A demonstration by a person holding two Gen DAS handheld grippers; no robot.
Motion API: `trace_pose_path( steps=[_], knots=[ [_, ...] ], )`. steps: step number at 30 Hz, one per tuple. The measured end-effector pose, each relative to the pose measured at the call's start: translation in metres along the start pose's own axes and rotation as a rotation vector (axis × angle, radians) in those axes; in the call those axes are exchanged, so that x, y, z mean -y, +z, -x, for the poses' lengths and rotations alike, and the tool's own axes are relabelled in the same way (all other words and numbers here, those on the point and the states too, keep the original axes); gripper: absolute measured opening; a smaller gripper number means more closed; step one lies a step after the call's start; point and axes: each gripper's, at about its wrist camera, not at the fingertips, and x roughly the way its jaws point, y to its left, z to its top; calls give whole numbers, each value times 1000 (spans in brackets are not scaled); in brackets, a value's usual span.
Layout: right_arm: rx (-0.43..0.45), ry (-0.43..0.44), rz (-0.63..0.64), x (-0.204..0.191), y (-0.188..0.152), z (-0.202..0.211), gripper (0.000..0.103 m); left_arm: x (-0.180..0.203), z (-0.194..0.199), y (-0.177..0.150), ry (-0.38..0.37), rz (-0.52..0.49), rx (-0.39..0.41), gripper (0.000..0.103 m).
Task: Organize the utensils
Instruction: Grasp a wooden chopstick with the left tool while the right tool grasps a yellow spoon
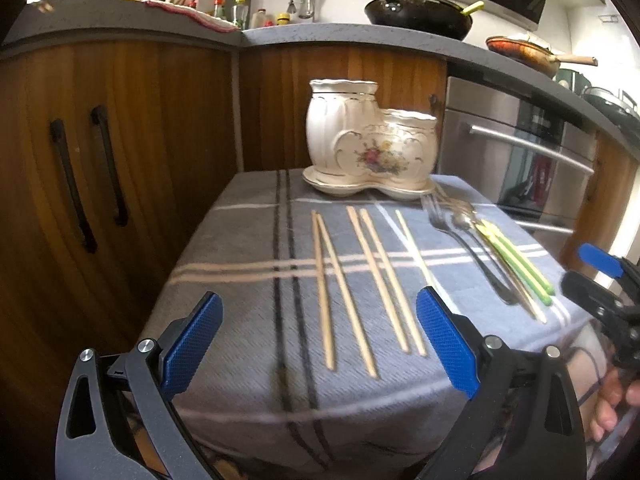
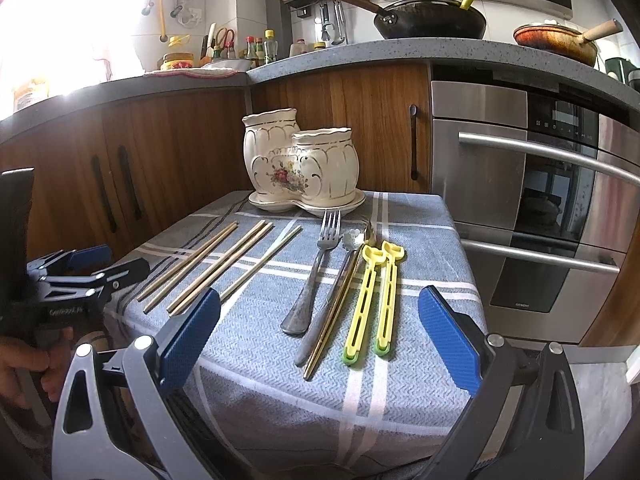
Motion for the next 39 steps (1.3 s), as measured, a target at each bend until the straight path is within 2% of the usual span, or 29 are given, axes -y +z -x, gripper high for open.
trace_pose_path(
  steps=[2,4,8,10,12,14,15,17,18,19,24,26,28,30,36,39],
  knots=[
    [-10,1,-9,2,3,-2,97,-7,-7,8,3,3,-19,93],
    [-28,5,-16,4,7,-6,97,-14,-17,15,0,8,-53,80],
    [-70,13,-42,13,17,-16,97,-23,-47,28,-13,-9,-166,64],
    [-84,9,-38,15,21,-20,97,-23,-59,32,-42,-26,-224,55],
    [-102,4,-32,18,25,-25,97,-21,-69,35,-77,-47,-278,51],
    [-130,-3,-31,22,29,-32,96,-16,-76,37,-82,-89,-295,50],
    [-148,-14,-31,25,32,-37,92,-14,-80,38,-86,-105,-312,48],
    [-180,-46,-26,31,35,-46,79,-14,-89,39,-87,-122,-348,44],
    [-204,-61,-24,35,37,-52,66,-13,-90,40,-85,-132,-357,43],
    [-222,-70,-25,38,38,-56,58,-12,-93,40,-86,-144,-365,42],
    [-306,-79,-36,53,41,-78,51,-11,-96,42,-102,-161,-381,39],
    [-341,-80,-39,58,40,-87,44,-13,-97,43,-95,-158,-381,37],
    [-376,-84,-49,64,37,-96,29,-16,-98,44,-86,-152,-382,34],
    [-401,-80,-58,70,36,-102,23,-20,-97,43,-79,-148,-381,33],
    [-459,-81,-26,69,41,-104,23,-27,-97,45,-82,-145,-404,33],
    [-491,-74,-7,68,44,-108,23,-22,-102,50,-89,-188,-442,33]
  ],
)
